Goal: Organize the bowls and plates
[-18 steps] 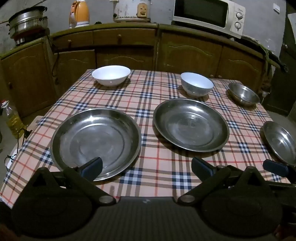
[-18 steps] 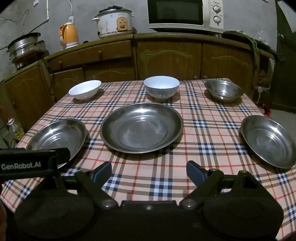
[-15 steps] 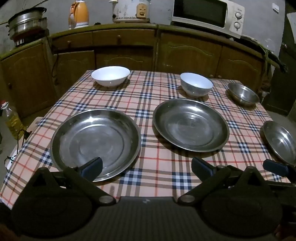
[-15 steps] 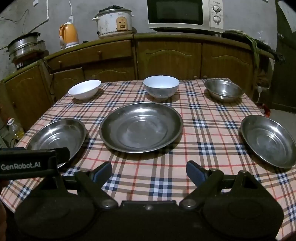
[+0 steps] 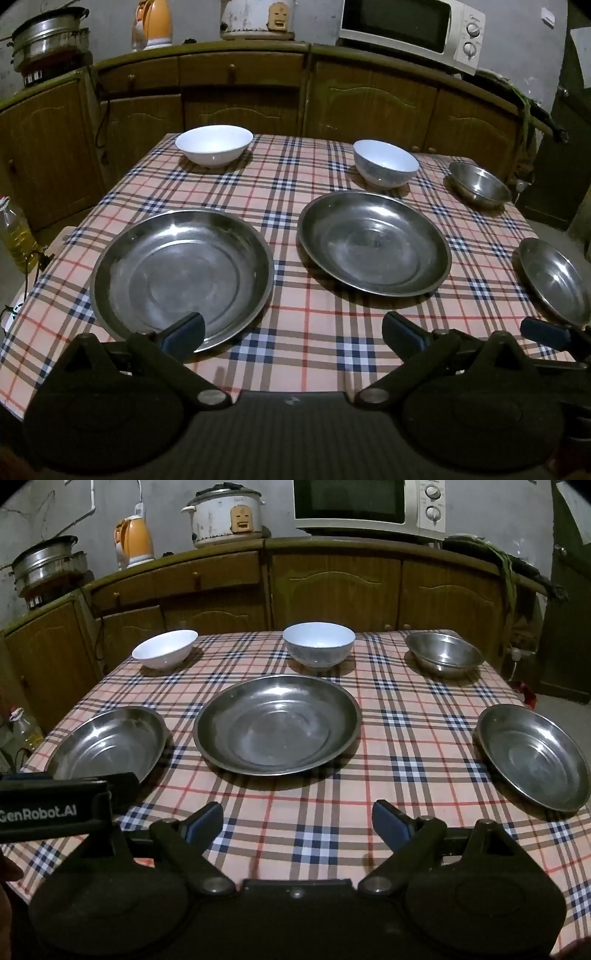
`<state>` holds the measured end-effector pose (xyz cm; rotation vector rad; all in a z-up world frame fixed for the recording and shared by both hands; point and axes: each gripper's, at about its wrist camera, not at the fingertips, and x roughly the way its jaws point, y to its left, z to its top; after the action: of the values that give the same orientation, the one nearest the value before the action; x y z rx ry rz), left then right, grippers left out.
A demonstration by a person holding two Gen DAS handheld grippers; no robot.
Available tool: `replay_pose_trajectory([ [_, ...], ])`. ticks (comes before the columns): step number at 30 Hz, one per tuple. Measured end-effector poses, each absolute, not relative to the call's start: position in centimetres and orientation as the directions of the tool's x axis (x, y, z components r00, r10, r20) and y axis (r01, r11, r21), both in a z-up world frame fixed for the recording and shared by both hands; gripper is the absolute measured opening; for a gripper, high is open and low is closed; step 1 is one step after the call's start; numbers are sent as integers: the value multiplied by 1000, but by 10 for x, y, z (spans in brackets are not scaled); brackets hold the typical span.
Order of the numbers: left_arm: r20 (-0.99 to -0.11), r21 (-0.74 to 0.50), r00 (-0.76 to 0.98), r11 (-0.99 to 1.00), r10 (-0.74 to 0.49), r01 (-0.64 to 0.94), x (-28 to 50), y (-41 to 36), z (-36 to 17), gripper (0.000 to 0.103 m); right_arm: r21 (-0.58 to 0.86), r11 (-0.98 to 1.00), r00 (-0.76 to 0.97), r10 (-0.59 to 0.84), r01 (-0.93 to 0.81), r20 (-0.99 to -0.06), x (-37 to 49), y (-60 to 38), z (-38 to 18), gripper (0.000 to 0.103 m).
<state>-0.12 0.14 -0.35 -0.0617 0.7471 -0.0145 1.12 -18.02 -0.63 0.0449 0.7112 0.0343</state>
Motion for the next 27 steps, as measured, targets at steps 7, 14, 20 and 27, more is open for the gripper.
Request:
replay_pose_trajectory([
  [7, -680, -70, 732, 998, -44, -5, -1, 2, -3, 103, 42, 999, 752, 36, -11, -658, 11, -175, -5, 103],
  [14, -683, -67, 729, 998, -43, -4, 0, 1, -5, 103, 53, 999, 746, 39, -4, -665, 11, -180, -7, 103],
  [20, -686, -64, 727, 998, -41, -4, 0, -2, -9, 103, 57, 998, 739, 37, 1, -672, 13, -180, -10, 103],
  [27, -694, -68, 719, 998, -46, -3, 2, -3, -13, 103, 64, 998, 730, 35, 12, -683, 16, -184, -14, 103],
])
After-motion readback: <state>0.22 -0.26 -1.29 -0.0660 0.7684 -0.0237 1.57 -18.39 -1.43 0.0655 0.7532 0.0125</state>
